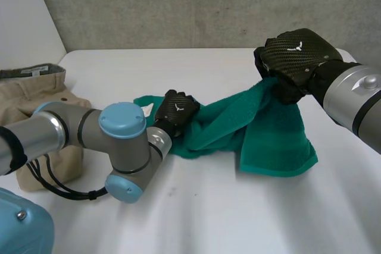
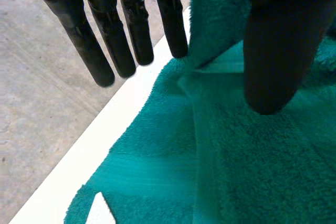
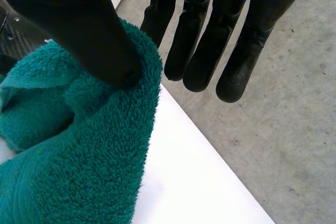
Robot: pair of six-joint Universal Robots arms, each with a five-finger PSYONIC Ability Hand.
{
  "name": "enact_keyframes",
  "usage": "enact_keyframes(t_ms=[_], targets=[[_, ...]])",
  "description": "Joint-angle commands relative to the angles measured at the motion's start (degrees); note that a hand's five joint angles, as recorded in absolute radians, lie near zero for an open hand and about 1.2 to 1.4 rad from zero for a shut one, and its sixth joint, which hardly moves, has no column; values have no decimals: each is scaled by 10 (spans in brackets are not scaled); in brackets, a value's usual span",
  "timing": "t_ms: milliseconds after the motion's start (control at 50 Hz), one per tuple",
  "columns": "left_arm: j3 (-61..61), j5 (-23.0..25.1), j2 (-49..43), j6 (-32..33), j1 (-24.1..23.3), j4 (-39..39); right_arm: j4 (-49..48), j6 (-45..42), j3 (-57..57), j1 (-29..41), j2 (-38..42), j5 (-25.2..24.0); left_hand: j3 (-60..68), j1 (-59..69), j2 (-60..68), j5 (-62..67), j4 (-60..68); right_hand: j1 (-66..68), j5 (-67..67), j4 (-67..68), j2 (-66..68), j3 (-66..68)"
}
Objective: Fold the laundry.
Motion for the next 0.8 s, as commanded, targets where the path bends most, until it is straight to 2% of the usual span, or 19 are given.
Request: enact_keyframes(t_ms=[20, 180, 340, 540, 620, 680, 700, 740, 800], targets=[[-35, 14, 42, 1, 1, -2, -3, 0, -1, 3, 4, 1, -87, -71, -82, -84, -84, 244, 132, 120, 126, 123], [-57, 79, 60, 1, 22, -35, -3, 1, -16, 3, 6, 1, -82, -66, -77, -80, -80, 244, 132, 120, 126, 123], [-62, 119, 55, -6, 34, -55, -2, 4, -27, 3, 5, 3, -22, -6, -17, -19, -19, 244, 132, 120, 126, 123], [-44, 126, 45, -54, 27, -53, -2, 14, -35, 4, 5, 4, 15, 31, 20, 18, 18, 244, 132, 120, 126, 123], [-32, 129, 36, -90, 18, -56, -2, 19, -37, 2, 5, 5, 76, 92, 81, 78, 79, 244, 132, 120, 126, 123], [-23, 133, 27, -97, 13, -55, -3, 23, -43, -2, 5, 7, 193, 209, 198, 196, 196, 244, 132, 120, 126, 123], [-19, 133, 22, -97, 13, -55, -3, 24, -44, -3, 5, 7, 298, 315, 304, 301, 301, 244, 132, 120, 126, 123], [-15, 131, 18, -97, 13, -55, -3, 25, -47, -4, 6, 7, 422, 438, 427, 424, 424, 244, 132, 120, 126, 123], [-11, 117, 24, -97, 14, -55, -3, 23, -50, -4, 12, 6, 437, 454, 442, 440, 440, 244, 132, 120, 126, 123]])
